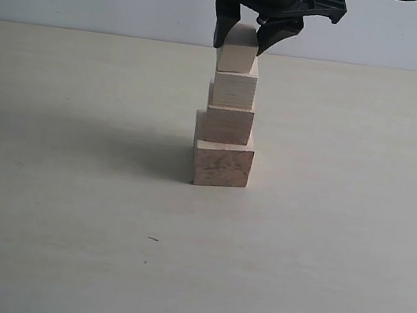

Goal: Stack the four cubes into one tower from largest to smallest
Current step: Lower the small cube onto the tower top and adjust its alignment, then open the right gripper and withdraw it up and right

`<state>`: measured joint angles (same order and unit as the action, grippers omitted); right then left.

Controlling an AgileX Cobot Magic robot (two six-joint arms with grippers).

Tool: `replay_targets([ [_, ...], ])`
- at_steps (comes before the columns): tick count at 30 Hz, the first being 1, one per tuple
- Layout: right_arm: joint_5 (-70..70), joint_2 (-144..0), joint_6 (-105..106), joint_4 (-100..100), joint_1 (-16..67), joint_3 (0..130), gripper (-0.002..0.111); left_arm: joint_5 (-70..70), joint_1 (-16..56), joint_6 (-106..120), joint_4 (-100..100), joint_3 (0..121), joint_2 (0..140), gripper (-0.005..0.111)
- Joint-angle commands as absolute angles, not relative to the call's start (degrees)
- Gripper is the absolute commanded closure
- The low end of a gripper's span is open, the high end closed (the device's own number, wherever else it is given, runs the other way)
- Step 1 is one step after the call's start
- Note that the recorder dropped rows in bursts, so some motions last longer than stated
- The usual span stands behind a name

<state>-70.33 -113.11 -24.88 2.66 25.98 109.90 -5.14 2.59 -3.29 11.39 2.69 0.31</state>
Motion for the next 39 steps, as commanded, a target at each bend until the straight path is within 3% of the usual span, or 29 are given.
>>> replay_targets([
  [1,-70.0,-112.8,-25.1,1.5,25.8,109.5,0.065,-5.1,3.0,-3.2,11.3,2.6,0.0,0.107],
  [22,-70.0,-112.8,-27.2,1.5,25.8,109.5,0.065,-5.1,3.0,-3.2,11.3,2.6,0.0,0.107],
  [28,-70.0,-112.8,-27.2,1.5,25.8,109.5,0.051,-5.1,3.0,-3.2,11.3,2.6,0.0,0.107],
  [39,-70.0,-112.8,-27.8,1.5,25.8,110.2,0.049,-5.1,3.0,-3.2,11.3,2.6,0.0,0.107],
])
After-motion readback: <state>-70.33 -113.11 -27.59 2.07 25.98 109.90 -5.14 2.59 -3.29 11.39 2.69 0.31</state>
